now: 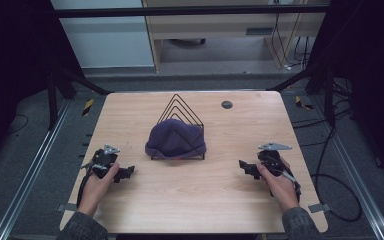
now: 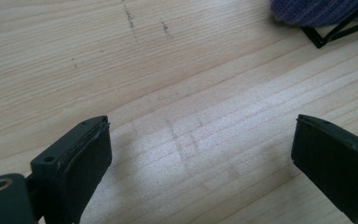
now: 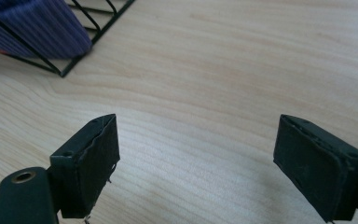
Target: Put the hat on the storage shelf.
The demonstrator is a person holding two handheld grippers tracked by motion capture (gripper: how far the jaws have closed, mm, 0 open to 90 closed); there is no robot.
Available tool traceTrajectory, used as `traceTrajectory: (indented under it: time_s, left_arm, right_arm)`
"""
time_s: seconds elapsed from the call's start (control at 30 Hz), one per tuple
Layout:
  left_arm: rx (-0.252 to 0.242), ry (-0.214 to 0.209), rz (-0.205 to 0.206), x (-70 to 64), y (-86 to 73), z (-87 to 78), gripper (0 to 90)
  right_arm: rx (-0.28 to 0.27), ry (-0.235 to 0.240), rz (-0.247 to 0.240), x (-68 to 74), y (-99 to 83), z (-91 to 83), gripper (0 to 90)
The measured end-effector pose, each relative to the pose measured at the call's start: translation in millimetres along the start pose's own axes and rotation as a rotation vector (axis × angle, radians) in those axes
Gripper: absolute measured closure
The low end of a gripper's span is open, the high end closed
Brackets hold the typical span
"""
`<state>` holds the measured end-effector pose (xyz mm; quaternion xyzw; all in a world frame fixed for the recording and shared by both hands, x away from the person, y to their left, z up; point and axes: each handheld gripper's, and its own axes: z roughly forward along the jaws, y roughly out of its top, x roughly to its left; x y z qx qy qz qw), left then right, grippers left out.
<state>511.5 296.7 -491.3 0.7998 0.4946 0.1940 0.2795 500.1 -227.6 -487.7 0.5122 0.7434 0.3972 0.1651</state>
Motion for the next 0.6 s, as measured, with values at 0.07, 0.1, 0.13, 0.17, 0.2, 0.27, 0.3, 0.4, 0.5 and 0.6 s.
traceTrajectory:
  time_s: [0.07,0.1,0.13,0.17,0.2,0.27,0.3,0.4,0.5,0.6]
  left_arm:
    - [0.013,0.0,0.007,-0.8,-0.9,1.8,4.3]
    - [0.021,0.004,0.01,-0.7,-1.5,3.0,4.4]
    - [0.025,0.008,0.011,-0.3,-2.0,3.9,4.3]
    - [0.025,0.002,0.008,0.5,-1.9,4.4,3.8]
    - [0.025,0.0,0.007,1.5,-1.8,4.9,3.6]
    - [0.024,-0.002,-0.001,2.8,-2.3,5.7,2.3]
    - [0.022,-0.003,-0.007,3.8,-3.1,6.1,1.5]
    - [0.013,-0.005,-0.017,4.2,-4.6,6.7,0.0]
    - [0.012,-0.007,-0.015,4.2,-4.8,6.7,0.0]
    - [0.006,-0.008,-0.012,4.5,-5.5,6.7,0.0]
  right_arm:
    - [0.028,-0.014,-0.019,1.3,-5.0,4.7,13.7]
    - [0.042,-0.02,-0.036,1.6,-6.8,6.3,13.1]
    - [0.061,-0.024,-0.046,3.3,-8.6,8.0,12.3]
    - [0.063,-0.033,-0.051,3.5,-9.7,8.6,12.3]
    - [0.06,-0.036,-0.048,3.6,-10.5,9.2,12.2]
    - [0.073,-0.037,-0.046,4.7,-13.2,10.4,11.3]
    - [0.073,-0.051,-0.06,6.1,-15.8,11.9,10.4]
    - [0.057,-0.084,-0.111,10.9,-20.6,13.3,9.5]
    - [0.05,-0.1,-0.128,15.1,-23.5,14.0,8.3]
    - [0.052,-0.095,-0.117,16.0,-23.5,13.4,8.2]
